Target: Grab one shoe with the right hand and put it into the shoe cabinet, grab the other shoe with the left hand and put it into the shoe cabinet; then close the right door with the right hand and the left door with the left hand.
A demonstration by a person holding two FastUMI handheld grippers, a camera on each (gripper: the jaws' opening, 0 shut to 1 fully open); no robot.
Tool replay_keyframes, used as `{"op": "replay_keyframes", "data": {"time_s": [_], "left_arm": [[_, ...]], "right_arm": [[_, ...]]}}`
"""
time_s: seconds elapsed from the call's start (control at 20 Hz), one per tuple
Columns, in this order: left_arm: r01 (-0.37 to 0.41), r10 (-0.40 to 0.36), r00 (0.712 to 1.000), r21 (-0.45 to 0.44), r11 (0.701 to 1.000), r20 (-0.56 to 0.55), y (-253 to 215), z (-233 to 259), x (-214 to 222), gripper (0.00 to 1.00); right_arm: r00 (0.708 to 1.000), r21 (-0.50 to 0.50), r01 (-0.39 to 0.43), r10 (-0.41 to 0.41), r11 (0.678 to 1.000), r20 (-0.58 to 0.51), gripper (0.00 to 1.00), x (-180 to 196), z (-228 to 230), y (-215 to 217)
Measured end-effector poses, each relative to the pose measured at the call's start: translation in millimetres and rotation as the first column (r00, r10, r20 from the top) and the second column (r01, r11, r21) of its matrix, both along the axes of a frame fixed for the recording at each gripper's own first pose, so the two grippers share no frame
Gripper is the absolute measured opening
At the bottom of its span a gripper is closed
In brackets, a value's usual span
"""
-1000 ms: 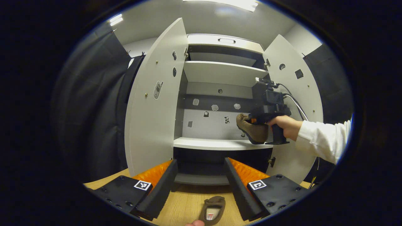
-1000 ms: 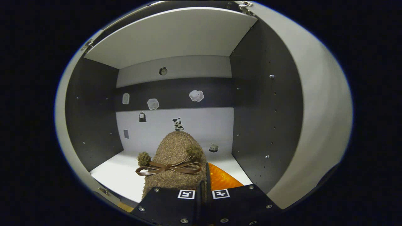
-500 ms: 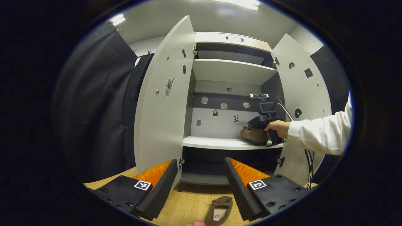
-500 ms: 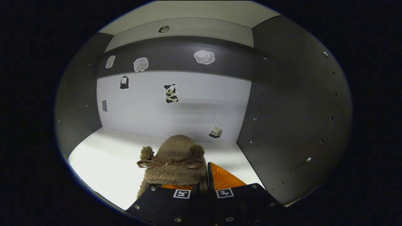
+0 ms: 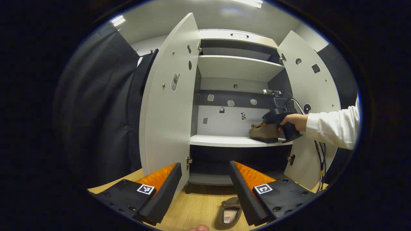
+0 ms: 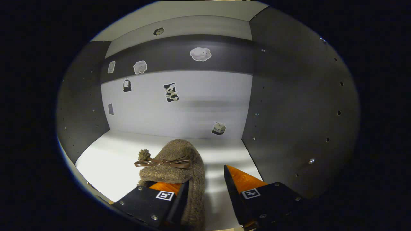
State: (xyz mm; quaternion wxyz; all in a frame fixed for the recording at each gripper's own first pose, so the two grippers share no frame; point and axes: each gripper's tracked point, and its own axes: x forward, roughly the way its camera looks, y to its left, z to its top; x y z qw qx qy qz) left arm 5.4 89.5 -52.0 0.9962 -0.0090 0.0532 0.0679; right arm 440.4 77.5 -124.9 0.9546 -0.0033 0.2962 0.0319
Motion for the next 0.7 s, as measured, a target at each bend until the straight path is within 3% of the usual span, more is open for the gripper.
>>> {"op": "replay_keyframes", "data": {"time_s": [0.2, 0.3, 0.6, 0.7], "left_arm": [[0.015, -0.015, 1.000, 0.000, 1.000, -0.004, -3, -1, 2, 0.97], [0.018, -0.018, 1.000, 0.001, 1.000, -0.005, -3, -1, 3, 0.97], [0.021, -0.021, 1.000, -0.012, 1.000, -0.022, -4, -9, 1, 0.97], [0.024, -0.024, 0.999, -0.016, 1.000, -0.023, -4, -10, -1, 0.97]], "right_arm": [[0.998, 0.096, -0.042, 0.046, 0.994, -0.040, 0.82, -16, 11, 15], [0.998, 0.078, -0.059, 0.062, 0.995, -0.032, 0.87, -20, 15, 15], [0.994, 0.131, -0.101, 0.106, 0.986, -0.035, 0.90, -21, 7, 28], [0.992, 0.241, -0.116, 0.124, 0.963, -0.015, 0.91, -16, 6, 42]]}}
